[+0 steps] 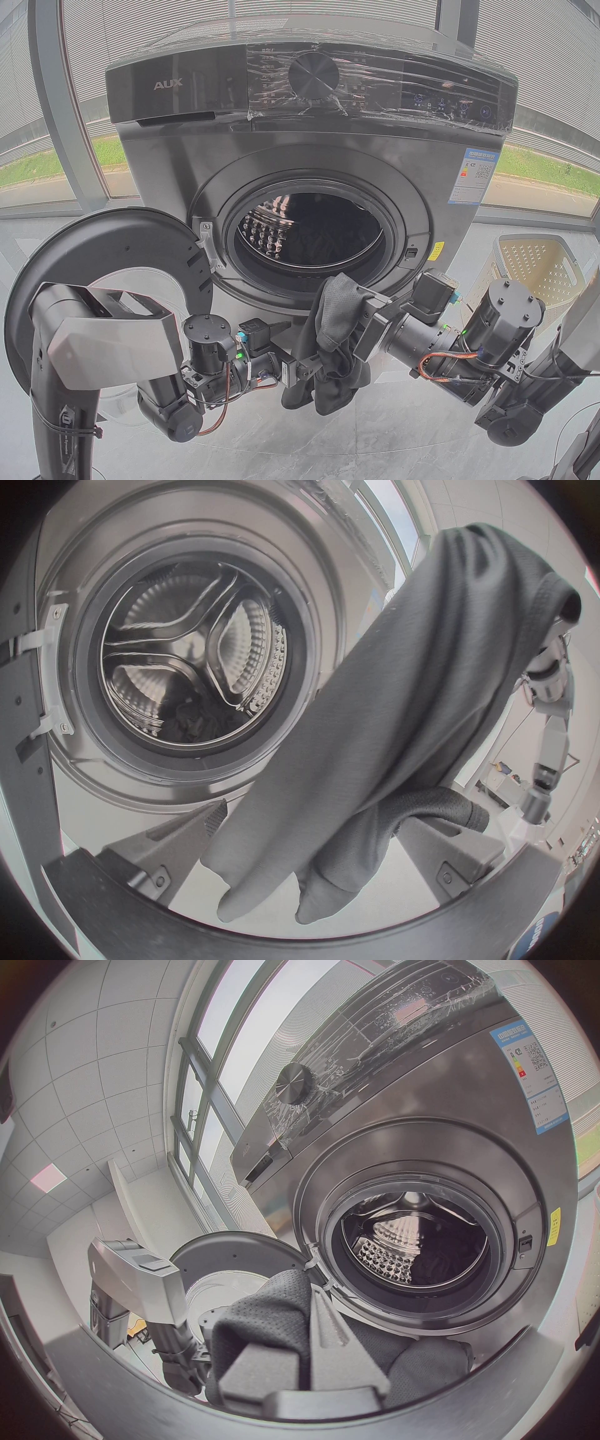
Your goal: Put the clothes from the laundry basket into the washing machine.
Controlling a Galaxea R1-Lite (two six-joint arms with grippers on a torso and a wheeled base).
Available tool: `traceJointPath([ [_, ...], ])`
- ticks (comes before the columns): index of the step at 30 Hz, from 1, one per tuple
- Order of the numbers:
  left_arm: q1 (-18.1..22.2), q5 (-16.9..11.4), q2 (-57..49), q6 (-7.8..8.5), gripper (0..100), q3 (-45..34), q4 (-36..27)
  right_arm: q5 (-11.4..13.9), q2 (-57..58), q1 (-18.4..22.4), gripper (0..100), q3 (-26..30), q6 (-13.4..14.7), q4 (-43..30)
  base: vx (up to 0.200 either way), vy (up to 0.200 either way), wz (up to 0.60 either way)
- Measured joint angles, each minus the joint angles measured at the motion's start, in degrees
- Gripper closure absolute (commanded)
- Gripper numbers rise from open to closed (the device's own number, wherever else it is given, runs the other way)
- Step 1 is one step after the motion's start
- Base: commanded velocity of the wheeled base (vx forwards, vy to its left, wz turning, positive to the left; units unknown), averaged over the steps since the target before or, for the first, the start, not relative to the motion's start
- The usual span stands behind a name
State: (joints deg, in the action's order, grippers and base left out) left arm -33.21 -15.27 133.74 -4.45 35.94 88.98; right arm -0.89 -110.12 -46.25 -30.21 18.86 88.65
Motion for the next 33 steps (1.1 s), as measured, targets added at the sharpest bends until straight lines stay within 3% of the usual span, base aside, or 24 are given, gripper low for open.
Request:
traceJointPath([
  [2,0.6,0.4,1.3,0.27,0,1.1,0.0,0.0,0.0,-0.1,100,0.1,0.0,0.0,0.0,0.0,0.0],
  [3,0.8,0.5,1.8,0.38,100,1.4,0.0,0.0,0.0,-0.2,100,0.1,0.0,0.0,0.0,0.0,0.0],
  [15,0.2,0.2,3.0,0.62,100,0.8,0.0,0.0,-0.1,0.4,100,-0.5,0.0,0.0,0.0,0.0,0.0],
  [24,-1.1,-0.4,-2.7,0.65,100,-4.7,0.0,0.0,-1.1,2.2,100,-3.5,0.0,0.1,0.0,0.0,0.0],
  [29,-1.4,-2.9,-9.7,0.57,100,-10.4,0.0,-0.1,-2.5,3.8,100,-5.4,0.1,0.1,0.0,0.0,0.0],
  [33,-1.3,-6.6,-16.4,0.27,100,-17.0,0.0,-1.3,-3.7,4.4,100,-5.7,0.2,0.1,0.0,0.0,0.0],
])
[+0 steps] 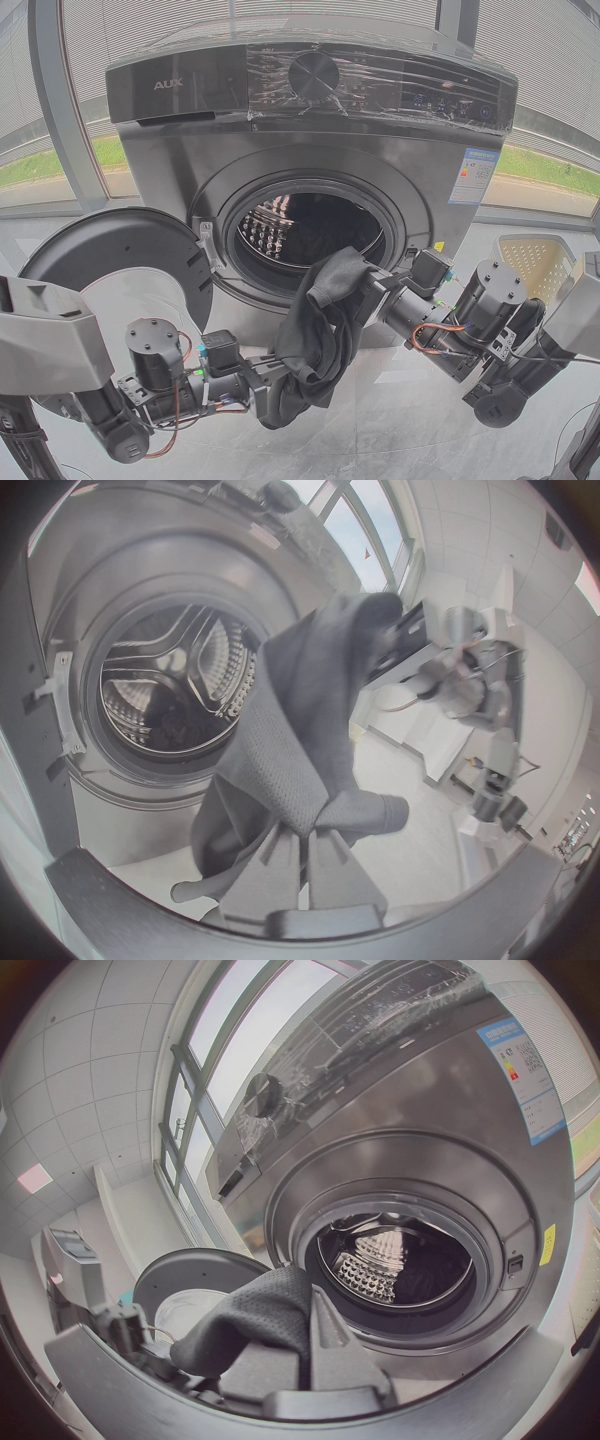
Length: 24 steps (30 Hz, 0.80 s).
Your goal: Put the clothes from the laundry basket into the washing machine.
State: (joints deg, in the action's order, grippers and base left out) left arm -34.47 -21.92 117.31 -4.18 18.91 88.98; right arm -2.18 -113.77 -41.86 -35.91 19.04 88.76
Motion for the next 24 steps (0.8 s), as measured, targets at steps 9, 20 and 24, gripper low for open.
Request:
traceJointPath([
  [9,0.2,-6.3,-12.6,-2.68,100,-8.9,0.0,-2.5,-3.0,0.0,100,3.0,-0.1,-0.1,0.0,0.0,0.0],
  [20,2.5,-6.0,-15.5,-2.93,100,-9.0,0.0,-2.6,-4.6,-0.3,0,7.5,-0.7,0.0,0.0,0.0,0.0],
  [24,3.1,-5.9,-15.8,-2.93,100,-9.0,0.0,-2.4,-3.9,-0.3,0,10.9,-2.9,0.0,0.0,0.0,0.0],
])
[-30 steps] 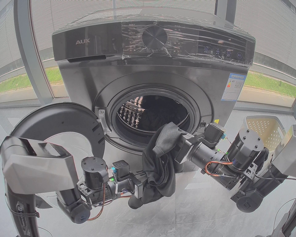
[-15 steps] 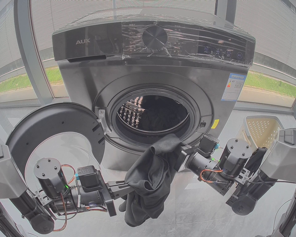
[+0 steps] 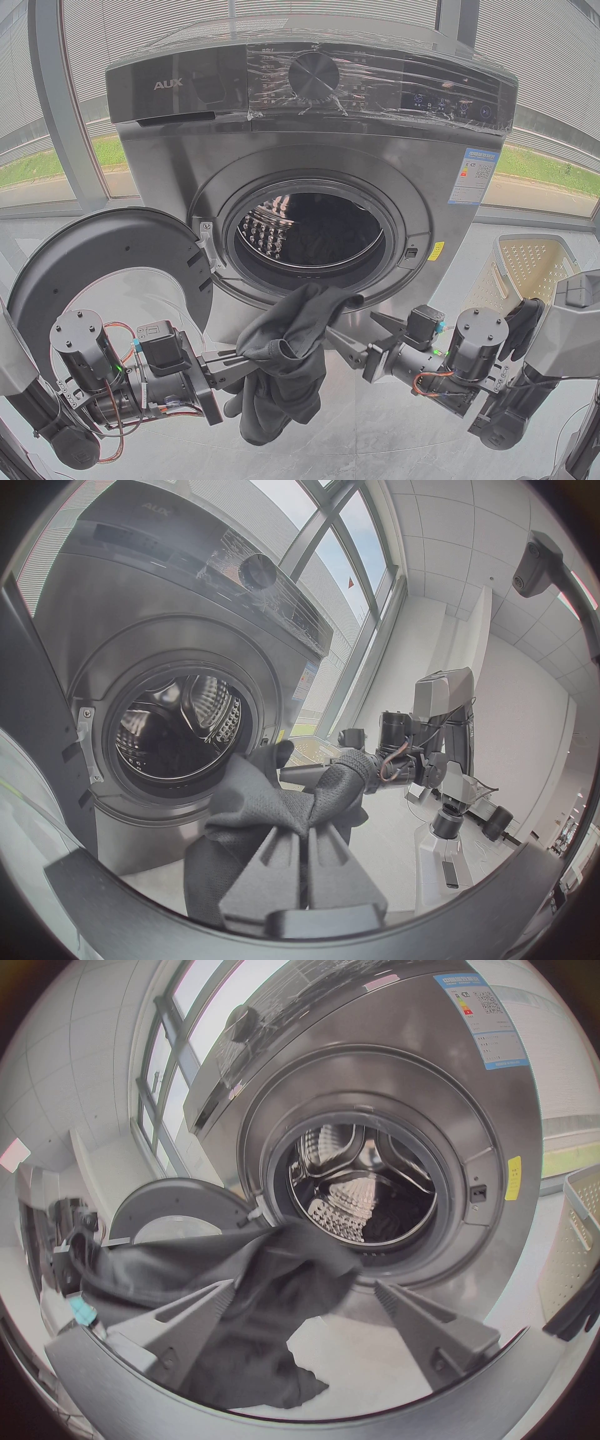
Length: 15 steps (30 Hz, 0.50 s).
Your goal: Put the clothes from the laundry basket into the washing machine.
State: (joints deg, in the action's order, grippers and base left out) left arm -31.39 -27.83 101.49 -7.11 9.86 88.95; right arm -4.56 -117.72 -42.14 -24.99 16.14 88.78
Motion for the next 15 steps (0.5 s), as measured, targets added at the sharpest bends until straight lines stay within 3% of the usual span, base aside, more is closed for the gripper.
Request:
traceJointPath([
  [9,3.7,0.7,-0.7,-0.88,100,-0.2,0.0,3.0,5.4,0.9,0,14.4,-6.1,-0.1,0.0,0.0,0.0],
  [15,4.6,4.3,-0.7,-1.37,100,-0.1,0.0,3.2,5.2,3.4,0,16.4,-8.7,0.0,0.0,0.0,0.0],
])
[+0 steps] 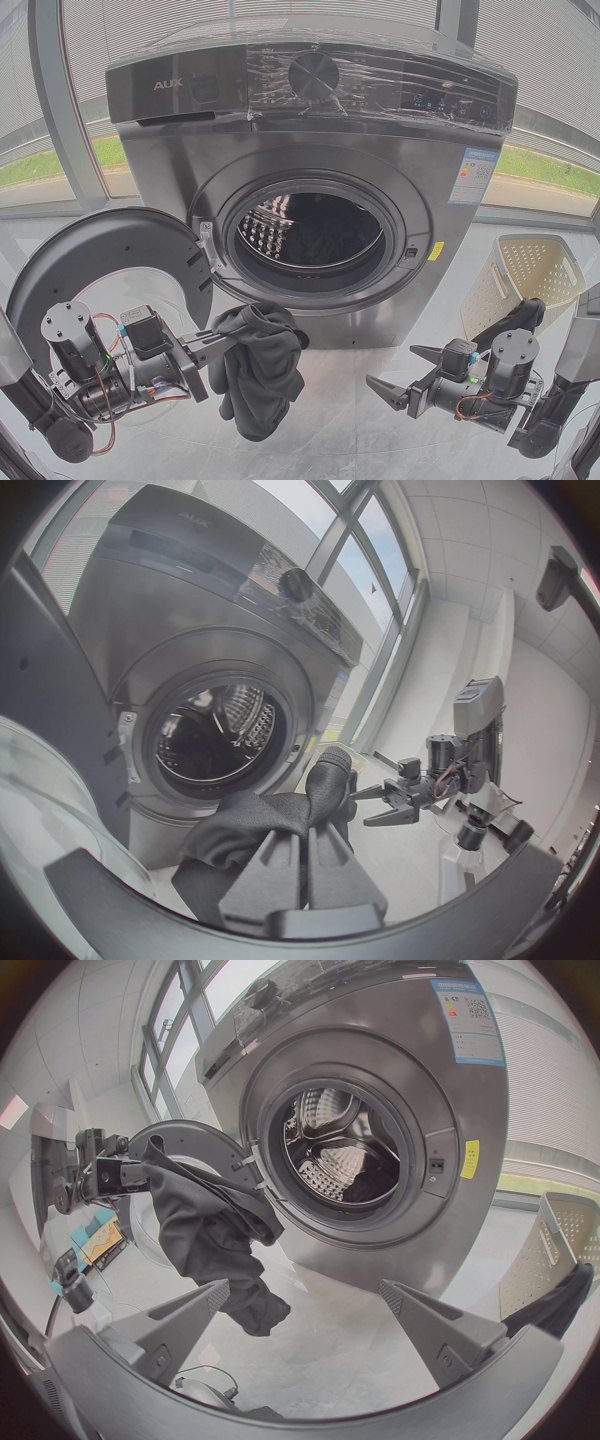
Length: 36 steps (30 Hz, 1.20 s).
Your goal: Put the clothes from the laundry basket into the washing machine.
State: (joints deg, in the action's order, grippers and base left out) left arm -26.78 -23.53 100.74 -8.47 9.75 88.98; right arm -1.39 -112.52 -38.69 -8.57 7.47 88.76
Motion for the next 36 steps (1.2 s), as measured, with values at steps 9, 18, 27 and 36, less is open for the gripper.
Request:
traceJointPath([
  [9,-4.0,15.3,1.2,0.4,100,1.8,0.0,-0.3,-0.2,3.2,0,0.0,-0.7,0.1,0.0,0.0,0.0],
  [18,-8.6,20.7,4.5,0.65,100,3.2,0.0,-5.3,0.4,4.2,0,-0.4,-0.8,0.1,0.0,0.0,0.0],
  [27,-10.3,21.6,6.1,0.76,100,3.2,0.0,-7.6,0.6,4.3,0,0.0,-0.8,0.0,0.111,0.0,0.0],
  [36,-11.6,22.7,7.9,0.9,100,3.0,0.0,-7.5,0.5,3.9,0,0.0,-0.7,0.0,0.022,0.0,0.0],
])
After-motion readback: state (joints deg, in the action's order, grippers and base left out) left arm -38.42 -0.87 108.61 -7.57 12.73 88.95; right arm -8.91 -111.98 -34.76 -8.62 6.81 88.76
